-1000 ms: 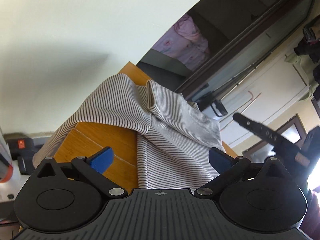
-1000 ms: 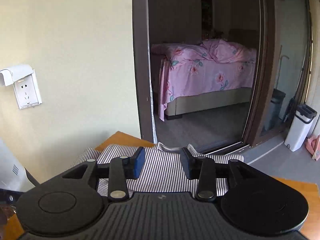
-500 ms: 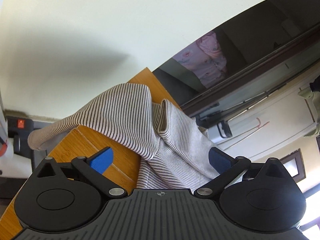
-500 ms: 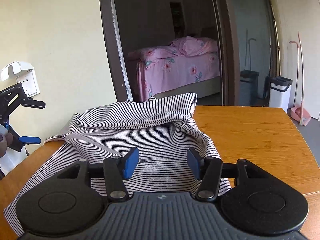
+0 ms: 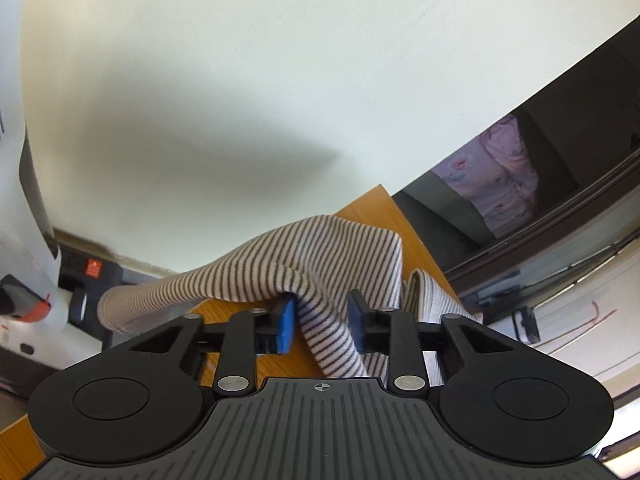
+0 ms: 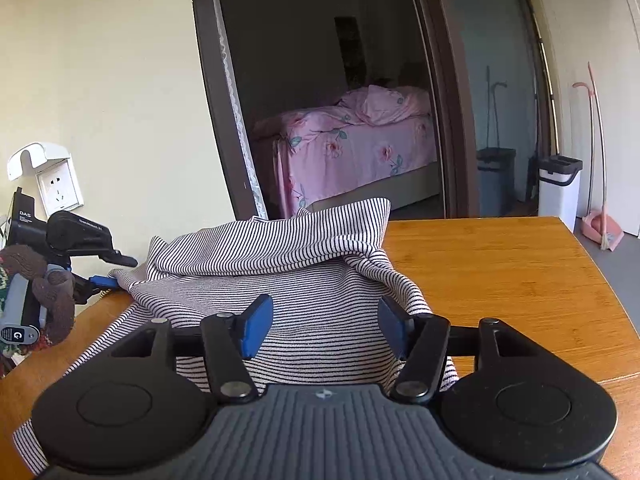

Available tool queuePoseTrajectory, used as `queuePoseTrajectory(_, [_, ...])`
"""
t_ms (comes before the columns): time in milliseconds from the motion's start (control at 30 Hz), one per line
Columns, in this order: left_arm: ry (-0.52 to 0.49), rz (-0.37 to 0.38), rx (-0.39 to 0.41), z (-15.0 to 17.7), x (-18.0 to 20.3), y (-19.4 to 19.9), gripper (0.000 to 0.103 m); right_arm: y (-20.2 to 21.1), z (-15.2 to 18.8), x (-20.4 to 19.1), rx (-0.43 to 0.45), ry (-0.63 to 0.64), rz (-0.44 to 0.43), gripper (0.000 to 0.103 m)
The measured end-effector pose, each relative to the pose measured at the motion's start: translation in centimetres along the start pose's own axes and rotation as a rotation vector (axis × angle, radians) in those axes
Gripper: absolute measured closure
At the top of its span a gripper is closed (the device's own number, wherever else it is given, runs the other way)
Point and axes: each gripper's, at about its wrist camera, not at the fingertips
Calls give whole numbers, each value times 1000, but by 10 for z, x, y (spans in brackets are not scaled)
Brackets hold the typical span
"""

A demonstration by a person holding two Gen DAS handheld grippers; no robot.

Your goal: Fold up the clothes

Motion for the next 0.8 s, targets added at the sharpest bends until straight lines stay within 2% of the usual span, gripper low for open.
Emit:
queuePoseTrajectory(33, [-42,15,27,3,6,5,87,2,1,1,9,-3,0,42])
queuePoseTrajectory(167, [-355,123,205,25,52,45,89,6,2,3,30,-17,-7,39])
queuePoseTrajectory(267, [-659,253,281,61,96,72,89,5,1,6,33,-38,-15,39])
queuePoseTrajectory(333, [-857,336,230,94,117,76,89,5,1,8,35,-54,-17,38])
queuePoseTrajectory(433, [-1136,417,93,149,129,69,87,6,3,14,44,-101,-12,35])
queuePoseTrajectory(467, [-1214,427,59,166,127,65,83,6,3,17,43,-118,-12,33])
queuePoseTrajectory(500, [-1279,433,26,181,124,62,74,5,1,20,38,-137,-12,32])
queuePoseTrajectory(567, [-1357,429,-28,203,114,57,63,3,-5,24,22,-139,-2,31])
queuePoseTrajectory(600, [-1365,421,-48,208,108,55,53,2,-8,25,14,-136,3,31])
queuePoseTrajectory(633, [-1365,414,-66,211,103,53,47,1,-14,25,13,-118,7,31])
queuePoseTrajectory(733, [-1324,398,-65,207,92,56,27,-7,-46,20,15,-37,-11,31])
queuePoseTrajectory(767, [-1300,388,-64,203,91,57,15,-11,-58,16,13,-8,-20,31])
queuePoseTrajectory(800, [-1282,378,-65,200,89,59,12,-17,-72,9,9,30,-30,31])
Point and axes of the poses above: each gripper's, at about its wrist camera, not at the fingertips, and y roughly against the way its jaws point, x to its right, z to its underside, and after that the axes turned 8 degrees about y, right-handed
